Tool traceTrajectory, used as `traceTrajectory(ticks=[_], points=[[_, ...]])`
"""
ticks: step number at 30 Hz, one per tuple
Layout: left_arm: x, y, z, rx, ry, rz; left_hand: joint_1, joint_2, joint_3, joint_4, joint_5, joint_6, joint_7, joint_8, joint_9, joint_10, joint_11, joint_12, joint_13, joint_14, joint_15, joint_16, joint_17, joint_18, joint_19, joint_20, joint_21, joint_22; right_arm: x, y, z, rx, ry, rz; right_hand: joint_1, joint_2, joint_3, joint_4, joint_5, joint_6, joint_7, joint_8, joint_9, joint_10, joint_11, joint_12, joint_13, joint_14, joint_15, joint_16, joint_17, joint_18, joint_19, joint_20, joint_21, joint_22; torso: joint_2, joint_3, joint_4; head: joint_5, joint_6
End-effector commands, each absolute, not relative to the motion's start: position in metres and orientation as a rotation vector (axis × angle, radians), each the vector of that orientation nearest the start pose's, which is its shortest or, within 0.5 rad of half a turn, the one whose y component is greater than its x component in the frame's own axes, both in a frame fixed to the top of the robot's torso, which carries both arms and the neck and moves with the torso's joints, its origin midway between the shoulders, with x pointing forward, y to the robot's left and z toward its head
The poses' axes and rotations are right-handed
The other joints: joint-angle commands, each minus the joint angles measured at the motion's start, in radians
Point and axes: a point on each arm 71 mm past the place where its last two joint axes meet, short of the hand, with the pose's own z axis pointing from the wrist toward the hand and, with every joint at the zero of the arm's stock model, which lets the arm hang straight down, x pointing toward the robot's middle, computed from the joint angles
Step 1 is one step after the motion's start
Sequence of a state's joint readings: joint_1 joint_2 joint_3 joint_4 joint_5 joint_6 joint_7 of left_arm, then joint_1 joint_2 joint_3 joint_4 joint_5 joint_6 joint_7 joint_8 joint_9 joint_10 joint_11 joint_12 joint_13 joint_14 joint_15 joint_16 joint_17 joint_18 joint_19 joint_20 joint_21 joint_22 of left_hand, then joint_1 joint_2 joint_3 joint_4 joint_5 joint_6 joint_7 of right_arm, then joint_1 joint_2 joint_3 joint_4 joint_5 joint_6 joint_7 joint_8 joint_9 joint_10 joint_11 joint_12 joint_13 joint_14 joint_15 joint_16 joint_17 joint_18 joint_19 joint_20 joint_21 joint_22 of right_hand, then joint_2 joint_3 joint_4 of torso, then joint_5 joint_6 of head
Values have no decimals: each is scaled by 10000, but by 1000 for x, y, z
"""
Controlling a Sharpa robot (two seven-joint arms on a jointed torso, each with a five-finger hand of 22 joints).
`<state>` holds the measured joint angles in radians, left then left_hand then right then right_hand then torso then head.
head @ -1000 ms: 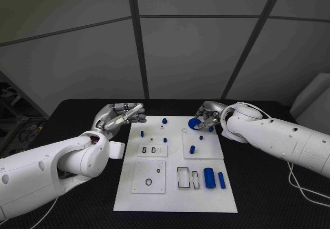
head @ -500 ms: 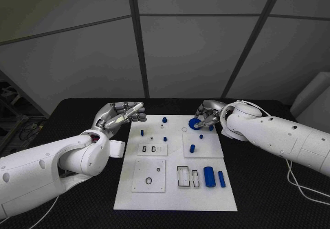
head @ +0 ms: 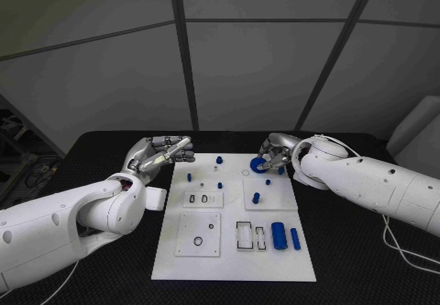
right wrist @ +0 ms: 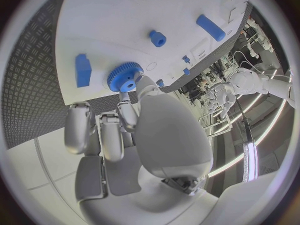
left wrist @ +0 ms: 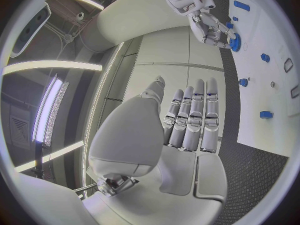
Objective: Assemble the parts on the task board
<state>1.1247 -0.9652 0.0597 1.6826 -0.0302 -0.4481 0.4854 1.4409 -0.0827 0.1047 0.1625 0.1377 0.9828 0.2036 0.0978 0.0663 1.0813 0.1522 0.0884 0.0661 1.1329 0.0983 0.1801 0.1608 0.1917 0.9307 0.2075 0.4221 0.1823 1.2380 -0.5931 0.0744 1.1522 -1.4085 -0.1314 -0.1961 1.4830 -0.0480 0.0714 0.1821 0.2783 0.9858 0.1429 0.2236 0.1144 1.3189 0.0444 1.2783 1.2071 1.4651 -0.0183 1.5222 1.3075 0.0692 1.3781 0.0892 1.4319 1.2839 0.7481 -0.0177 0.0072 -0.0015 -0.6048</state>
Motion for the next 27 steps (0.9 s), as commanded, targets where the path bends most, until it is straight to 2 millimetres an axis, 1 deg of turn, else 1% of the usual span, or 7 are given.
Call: traceTrajectory(ticks=[1, 8, 13, 17, 24, 25, 27], points=[[461, 231, -156, -10781, 12404, -15399, -70, 6, 5, -39, -43, -27, 41, -17, -13, -15, 28, -23, -10, -19, 66, -31, 9, -104, 20, 24, 37, 3, 566, -182, -152, -443, 16578, 5122, 137, 74, 118, -32, -6, 280, -179, 71, 74, 102, -23, 58, 42, 823, -68, 63, 1474, -93, 110, -5, 77, 80, -8, 2, 1, 9, 15], [461, 231, -156, -10781, 12408, -15401, -70, 6, 5, -39, -43, -27, 41, -17, -13, -15, 28, -23, -10, -19, 66, -31, 9, -104, 20, 24, 37, 3, 557, -170, -144, -1023, 15871, 5358, 189, 66, 248, -75, 30, 324, -190, 49, 70, 137, -36, 87, 101, 843, -83, 100, 1575, -118, 183, -25, 131, 193, -8, 4, -1, 16, 38], [461, 231, -155, -10782, 12413, -15401, -70, 6, 5, -39, -43, -27, 41, -17, -13, -15, 28, -23, -10, -19, 66, -31, 9, -104, 20, 24, 37, 3, 546, -155, -137, -1506, 15366, 5620, 194, 27, 293, -91, 80, 337, -190, 33, 66, 142, -38, 89, 114, 851, -86, 115, 1614, -129, 216, -32, 156, 246, -7, -6, 8, 17, 61], [461, 231, -155, -10781, 12418, -15409, -70, 6, 5, -39, -43, -27, 41, -17, -13, -15, 28, -23, -10, -19, 66, -31, 9, -104, 20, 24, 37, 3, 541, -139, -133, -1898, 15024, 5766, 194, -7, 322, -102, 115, 341, -188, 18, 61, 145, -38, 88, 122, 860, -87, 132, 1659, -139, 245, -35, 178, 292, -5, -9, 15, 24, 82], [461, 229, -155, -10777, 12439, -15451, -64, 11, 9, -52, -42, -28, 42, -29, -12, -19, 29, -36, -9, -19, 67, -43, 13, -104, 16, 25, 38, 2, 541, -99, -132, -2446, 14657, 5994, 209, -30, 376, -121, 141, 345, -187, -2, 55, 142, -38, 79, 123, 866, -88, 143, 1689, -150, 279, -38, 204, 346, 9, -14, 55, 3, 119], [461, 229, -155, -10777, 12442, -15458, -64, 11, 9, -52, -42, -28, 42, -29, -12, -19, 29, -36, -9, -19, 67, -43, 13, -104, 16, 25, 38, 2, 542, -94, -133, -2504, 14643, 6027, 209, -30, 376, -121, 141, 345, -187, -2, 55, 142, -38, 79, 123, 866, -88, 143, 1689, -150, 279, -38, 204, 346, 9, -10, 39, 15, 121], [461, 228, -155, -10775, 12448, -15473, -64, 11, 9, -52, -42, -28, 42, -29, -12, -19, 29, -36, -9, -19, 67, -43, 13, -104, 16, 25, 38, 2, 542, -85, -133, -2602, 14627, 6085, 214, -37, 401, -128, 148, 341, -184, -14, 51, 130, -36, 63, 109, 867, -88, 145, 1693, -150, 278, -39, 203, 344, 14, -12, 43, 21, 112]])
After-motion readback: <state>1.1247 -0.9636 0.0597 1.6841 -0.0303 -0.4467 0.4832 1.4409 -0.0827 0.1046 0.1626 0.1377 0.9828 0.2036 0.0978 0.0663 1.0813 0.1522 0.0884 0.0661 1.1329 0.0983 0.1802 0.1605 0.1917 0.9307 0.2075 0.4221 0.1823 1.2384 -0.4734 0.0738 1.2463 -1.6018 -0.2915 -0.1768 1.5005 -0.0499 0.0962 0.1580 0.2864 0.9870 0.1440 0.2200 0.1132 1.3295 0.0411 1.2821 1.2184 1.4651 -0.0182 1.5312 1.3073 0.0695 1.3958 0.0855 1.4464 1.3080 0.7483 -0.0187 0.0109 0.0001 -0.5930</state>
